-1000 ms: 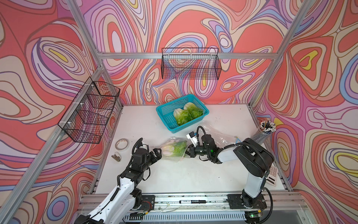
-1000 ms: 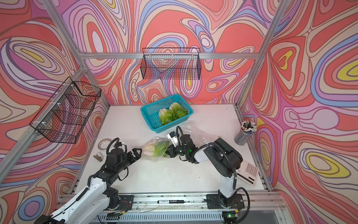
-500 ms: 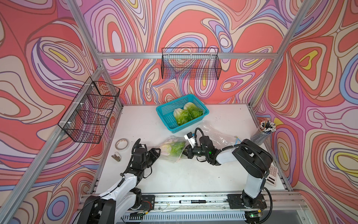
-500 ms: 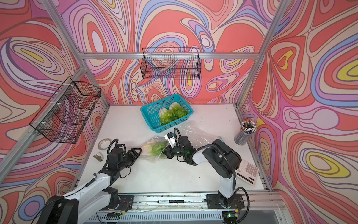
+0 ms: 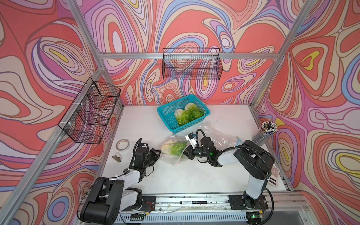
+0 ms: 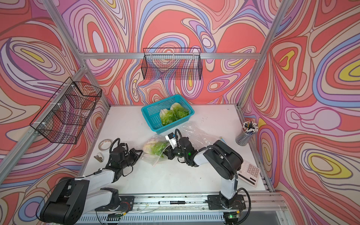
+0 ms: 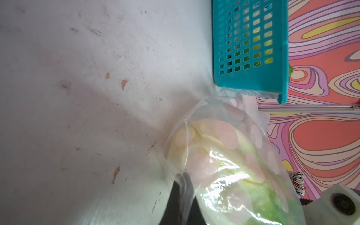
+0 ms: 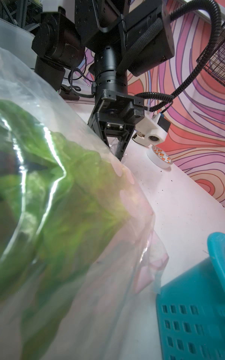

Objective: Open the zip-top bag and take out the chinese cabbages
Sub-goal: Pick up the Chinese cabbage from the zipper food storage bag.

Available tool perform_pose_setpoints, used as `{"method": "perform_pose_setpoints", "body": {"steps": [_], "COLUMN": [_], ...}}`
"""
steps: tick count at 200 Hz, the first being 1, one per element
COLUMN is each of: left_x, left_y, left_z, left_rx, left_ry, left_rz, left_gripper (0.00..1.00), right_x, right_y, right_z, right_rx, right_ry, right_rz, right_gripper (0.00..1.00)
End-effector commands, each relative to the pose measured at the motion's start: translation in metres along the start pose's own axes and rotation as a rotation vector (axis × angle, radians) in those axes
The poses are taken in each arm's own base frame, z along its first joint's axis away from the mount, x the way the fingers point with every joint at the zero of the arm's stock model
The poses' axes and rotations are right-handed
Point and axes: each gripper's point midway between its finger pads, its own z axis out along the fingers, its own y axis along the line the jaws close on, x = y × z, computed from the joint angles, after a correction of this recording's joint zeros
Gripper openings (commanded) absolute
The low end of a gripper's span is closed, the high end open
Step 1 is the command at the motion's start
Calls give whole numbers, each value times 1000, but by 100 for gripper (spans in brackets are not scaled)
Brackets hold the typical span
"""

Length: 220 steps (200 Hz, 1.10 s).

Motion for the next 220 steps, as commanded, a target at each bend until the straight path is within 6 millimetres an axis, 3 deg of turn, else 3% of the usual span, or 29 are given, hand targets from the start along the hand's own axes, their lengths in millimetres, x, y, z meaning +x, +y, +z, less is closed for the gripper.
{"method": "perform_pose_setpoints", "body": {"steps": [1,22,28,88,143,220], "left_x": [-10,-12,-12,-21,-29,-39], "left_y": [-6,-3,-1,7,19,34], "left_z": [0,0,0,-4,-10,-13], "left_rx": [15,-6,-15,-89,-170,-262], "left_ry": [-42,-49,-52,-92,-139,-190], "left_rz": [17,26,29,56,94,119], "left_gripper": [0,0,0,0,0,0], "right_x": [-6,0,-8,-9,-19,-40], "right_y": [6,3,9,9,21,61], "right_z": [-7,-10,-14,-22,-34,-63], "right_rx": [18,40,36,92,108,24], "right_ry": [-10,13,0,47,63,5], "right_rz": [-44,-38,-50,-8,23,25], "right_gripper": [0,0,0,0,0,0]}}
